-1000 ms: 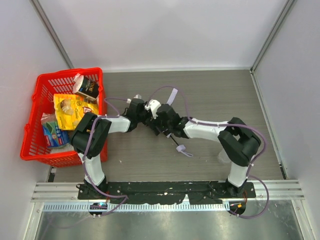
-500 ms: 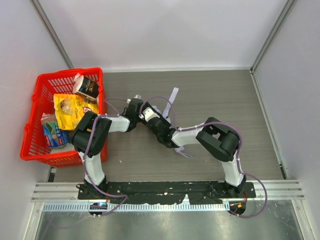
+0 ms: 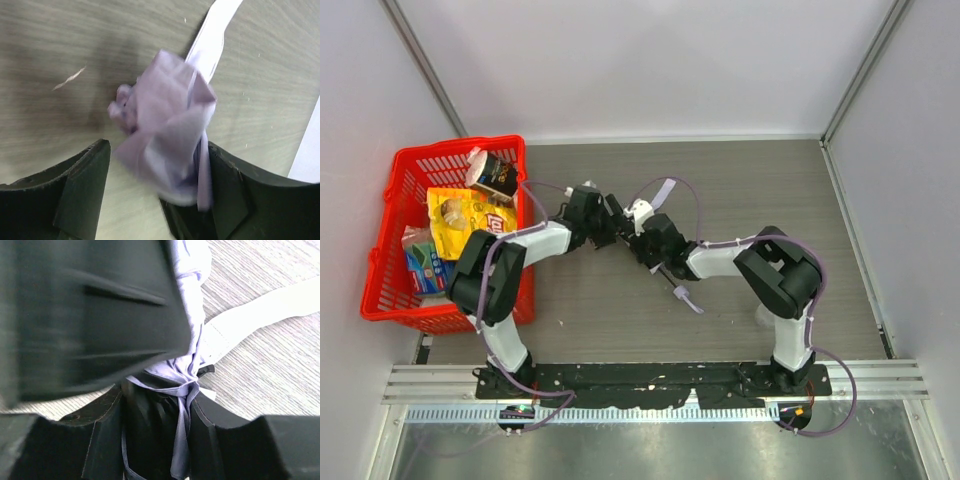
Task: Put away the umbrella
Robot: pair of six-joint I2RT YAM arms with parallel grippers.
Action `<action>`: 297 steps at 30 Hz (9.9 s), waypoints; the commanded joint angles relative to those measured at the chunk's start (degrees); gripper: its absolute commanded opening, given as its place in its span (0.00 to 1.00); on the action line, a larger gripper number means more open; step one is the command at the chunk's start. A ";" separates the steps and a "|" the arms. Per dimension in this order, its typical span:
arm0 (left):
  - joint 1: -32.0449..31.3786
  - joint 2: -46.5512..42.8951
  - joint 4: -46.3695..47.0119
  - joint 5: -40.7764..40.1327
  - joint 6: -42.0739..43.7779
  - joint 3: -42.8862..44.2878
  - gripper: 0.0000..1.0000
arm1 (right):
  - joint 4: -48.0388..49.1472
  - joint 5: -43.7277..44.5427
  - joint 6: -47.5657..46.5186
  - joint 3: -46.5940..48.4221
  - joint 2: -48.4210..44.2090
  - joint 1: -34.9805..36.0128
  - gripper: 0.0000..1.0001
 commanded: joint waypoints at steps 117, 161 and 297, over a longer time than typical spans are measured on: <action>-0.44 -23.88 6.65 -2.99 -23.39 -20.79 0.94 | -10.01 -32.80 -3.52 -11.49 -10.04 -13.50 0.01; -8.78 4.23 12.92 -7.39 -24.61 -12.09 0.56 | -15.72 -34.54 -6.86 -5.33 -6.52 -11.57 0.01; -0.34 6.34 -24.42 -4.67 -11.95 -2.96 0.00 | -4.49 15.59 -15.72 -3.14 -5.40 8.19 0.80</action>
